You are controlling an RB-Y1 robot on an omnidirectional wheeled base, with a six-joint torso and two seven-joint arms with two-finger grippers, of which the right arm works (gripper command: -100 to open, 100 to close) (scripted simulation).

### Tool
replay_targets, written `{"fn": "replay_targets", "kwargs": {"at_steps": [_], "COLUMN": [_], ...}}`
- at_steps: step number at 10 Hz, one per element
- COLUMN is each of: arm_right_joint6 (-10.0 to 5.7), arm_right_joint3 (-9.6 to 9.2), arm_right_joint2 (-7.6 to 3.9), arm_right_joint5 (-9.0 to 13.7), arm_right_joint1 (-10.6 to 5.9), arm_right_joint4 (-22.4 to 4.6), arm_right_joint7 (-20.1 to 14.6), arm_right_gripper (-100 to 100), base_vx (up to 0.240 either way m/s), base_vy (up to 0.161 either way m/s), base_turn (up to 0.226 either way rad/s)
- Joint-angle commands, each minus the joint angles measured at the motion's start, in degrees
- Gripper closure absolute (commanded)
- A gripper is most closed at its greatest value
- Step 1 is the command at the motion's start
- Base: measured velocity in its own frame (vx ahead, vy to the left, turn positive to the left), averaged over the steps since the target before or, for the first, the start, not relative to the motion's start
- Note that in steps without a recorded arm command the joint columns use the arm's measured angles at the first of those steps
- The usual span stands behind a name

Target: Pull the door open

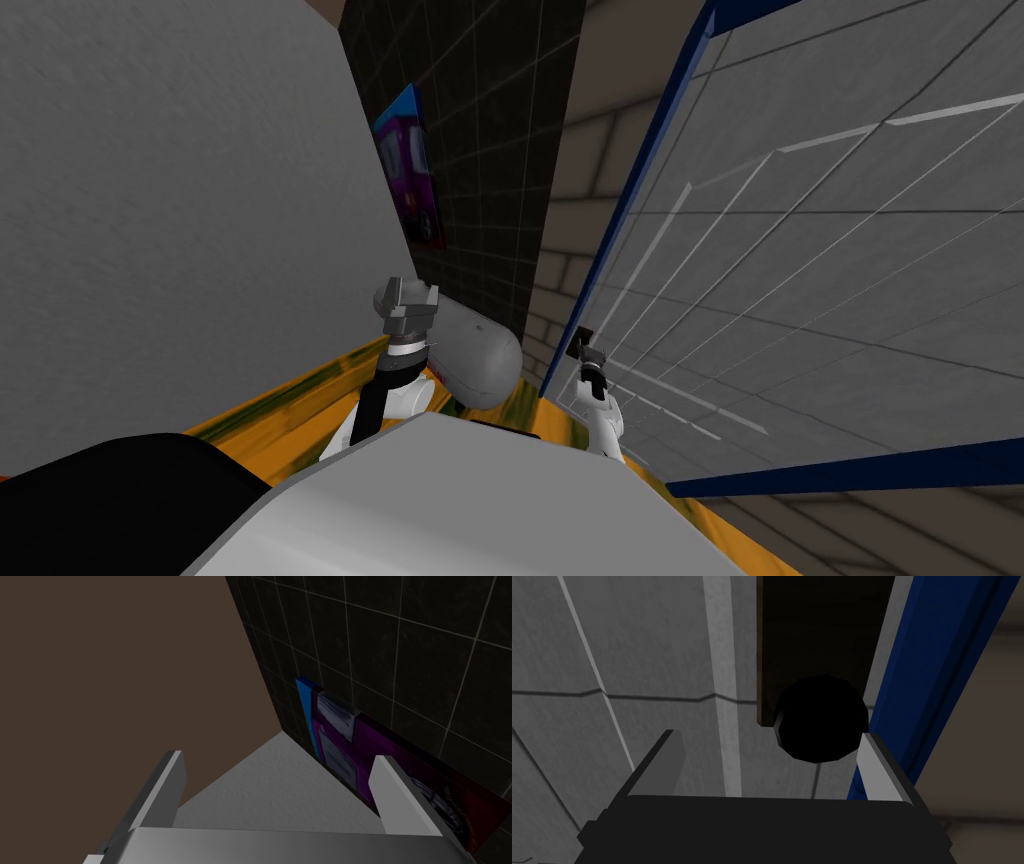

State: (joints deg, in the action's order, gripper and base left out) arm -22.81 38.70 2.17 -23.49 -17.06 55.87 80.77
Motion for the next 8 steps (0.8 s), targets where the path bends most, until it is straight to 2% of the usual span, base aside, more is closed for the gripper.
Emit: {"fn": "replay_targets", "kwargs": {"at_steps": [1,2,3,8], "arm_right_joint6": [-0.11,0.00,0.00,0.00], "arm_right_joint3": [0.33,0.38,0.38,0.38], "arm_right_joint2": [0.28,0.45,0.45,0.45], "arm_right_joint5": [0.1,0.1,0.1,0.1], "arm_right_joint1": [-0.72,0.20,0.20,0.20], "arm_right_joint4": [-0.1,-0.5,-0.5,-0.5], "arm_right_joint7": [0.2,0.2,0.2,0.2], "arm_right_gripper": [-100,-100,100,100], "base_vx": [0.145,0.030,-0.038,-0.007], "base_vy": [0.008,0.013,0.012,0.004], "base_turn": [-0.039,-0.038,0.042,0.002]}}
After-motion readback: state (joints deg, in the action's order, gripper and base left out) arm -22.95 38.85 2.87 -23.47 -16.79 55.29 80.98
